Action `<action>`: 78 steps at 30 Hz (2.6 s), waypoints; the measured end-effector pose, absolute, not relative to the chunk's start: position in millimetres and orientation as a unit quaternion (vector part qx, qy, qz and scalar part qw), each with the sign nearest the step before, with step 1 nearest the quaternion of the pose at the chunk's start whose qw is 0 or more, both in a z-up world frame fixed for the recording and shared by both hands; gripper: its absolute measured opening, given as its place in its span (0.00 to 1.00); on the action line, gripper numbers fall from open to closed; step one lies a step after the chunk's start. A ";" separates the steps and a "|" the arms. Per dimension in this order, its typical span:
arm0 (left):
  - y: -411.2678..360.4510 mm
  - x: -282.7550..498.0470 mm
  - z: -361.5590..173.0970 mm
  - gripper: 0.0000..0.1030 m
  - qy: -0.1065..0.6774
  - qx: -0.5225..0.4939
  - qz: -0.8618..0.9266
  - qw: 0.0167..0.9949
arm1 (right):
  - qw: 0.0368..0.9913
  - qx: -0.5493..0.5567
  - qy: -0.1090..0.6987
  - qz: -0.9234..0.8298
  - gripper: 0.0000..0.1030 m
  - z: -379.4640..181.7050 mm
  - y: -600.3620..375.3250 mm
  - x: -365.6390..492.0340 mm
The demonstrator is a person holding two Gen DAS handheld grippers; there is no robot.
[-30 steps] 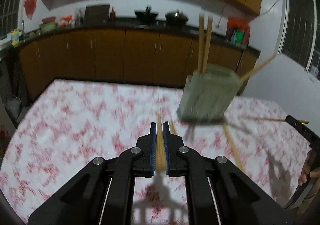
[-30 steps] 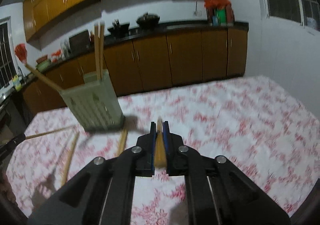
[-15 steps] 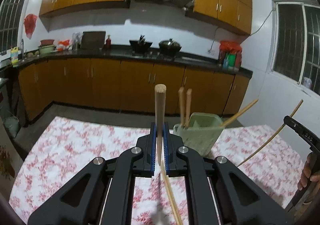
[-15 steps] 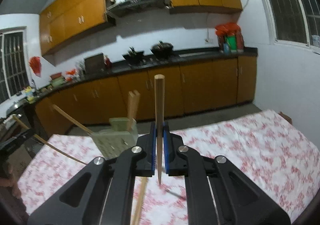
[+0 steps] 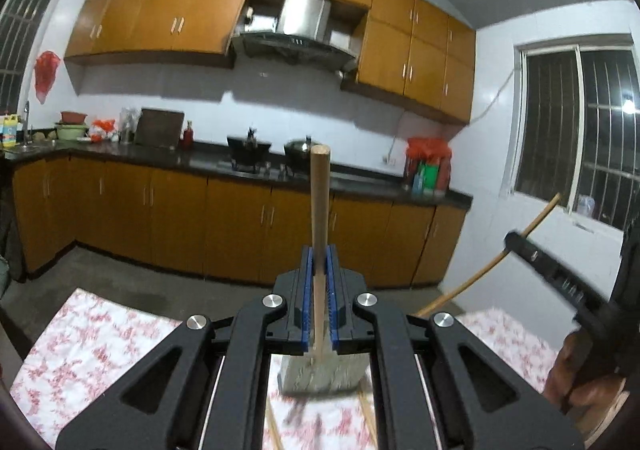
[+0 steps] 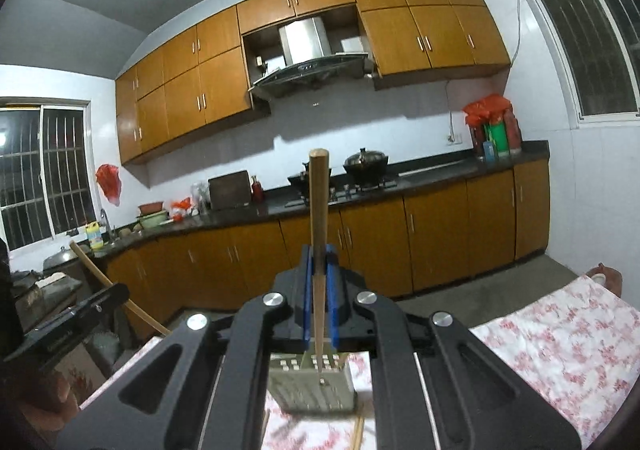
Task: Organize utensils
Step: 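Lift the held chopsticks with both grippers up over the green holder, then open both grippers to drop the chopsticks into the green holder, then lower both grippers to the tablecloth and close each on a bamboo chopstick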
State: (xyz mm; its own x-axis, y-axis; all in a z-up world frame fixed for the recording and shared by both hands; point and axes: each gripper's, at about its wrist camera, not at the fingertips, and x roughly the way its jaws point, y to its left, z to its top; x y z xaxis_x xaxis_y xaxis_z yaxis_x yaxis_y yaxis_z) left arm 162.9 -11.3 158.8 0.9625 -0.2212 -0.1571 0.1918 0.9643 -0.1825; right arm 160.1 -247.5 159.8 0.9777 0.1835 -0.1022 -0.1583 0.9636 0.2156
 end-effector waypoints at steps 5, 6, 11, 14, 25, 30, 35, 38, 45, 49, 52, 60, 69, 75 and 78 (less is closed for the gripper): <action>-18.9 179.5 159.5 0.07 0.066 -0.092 -0.093 0.989 | 0.990 0.102 0.062 0.082 0.08 153.6 -239.9 184.2; -21.9 185.2 156.2 0.07 0.067 -0.091 -0.093 0.989 | 0.989 0.102 0.065 0.082 0.08 151.7 -238.7 187.6; -33.3 204.8 131.6 0.07 0.095 -0.079 -0.098 0.988 | 0.988 0.094 0.094 0.079 0.08 135.1 -230.6 209.1; -37.0 218.8 112.9 0.07 0.131 -0.075 -0.107 0.983 | 0.986 0.085 0.120 0.077 0.09 122.2 -226.1 217.5; -26.4 207.6 119.9 0.43 0.123 -0.089 -0.110 0.982 | 0.988 0.088 0.104 0.072 0.32 130.7 -235.8 188.2; -11.5 183.0 125.3 0.43 0.107 -0.103 -0.105 0.983 | 0.988 0.092 0.115 0.036 0.37 125.0 -258.4 163.8; 11.8 151.6 109.5 0.43 0.117 -0.108 -0.074 0.984 | 0.976 0.110 0.189 -0.005 0.38 82.9 -289.0 160.5; 22.9 142.7 80.5 0.43 0.157 -0.098 -0.046 0.982 | 0.955 0.114 0.273 -0.009 0.38 33.6 -293.4 170.1; 30.7 154.4 -14.2 0.37 0.326 -0.092 -0.031 0.940 | 0.903 0.093 0.414 0.070 0.20 -59.8 -253.8 174.8; 23.0 149.7 -40.9 0.34 0.365 -0.094 -0.051 0.925 | 0.890 0.071 0.441 0.094 0.18 -83.0 -228.5 169.7; 14.3 146.7 -50.2 0.32 0.377 -0.085 -0.064 0.920 | 0.885 0.062 0.451 0.098 0.18 -91.5 -217.9 168.1; 1.6 146.0 -69.4 0.25 0.409 -0.083 -0.087 0.905 | 0.892 0.041 0.447 0.045 0.08 -98.0 -228.1 168.3; -8.6 144.8 -82.1 0.18 0.432 -0.078 -0.113 0.891 | 0.894 0.055 0.444 0.019 0.08 -98.2 -250.7 170.0; -12.7 144.5 -86.4 0.17 0.441 -0.065 -0.111 0.888 | 0.895 0.050 0.443 0.018 0.08 -98.5 -250.0 170.2; -12.9 143.8 -85.5 0.17 0.442 -0.060 -0.109 0.888 | 0.895 0.050 0.443 0.017 0.08 -98.0 -249.3 170.4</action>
State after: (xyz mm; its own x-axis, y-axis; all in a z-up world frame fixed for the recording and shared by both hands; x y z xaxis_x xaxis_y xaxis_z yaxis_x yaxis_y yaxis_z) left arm 143.8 -12.9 -85.5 0.5860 -0.2475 -0.7716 0.1411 0.9688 -0.2035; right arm 170.4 -249.3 -98.0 0.6070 0.0751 -0.7911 0.0139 0.9944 0.1050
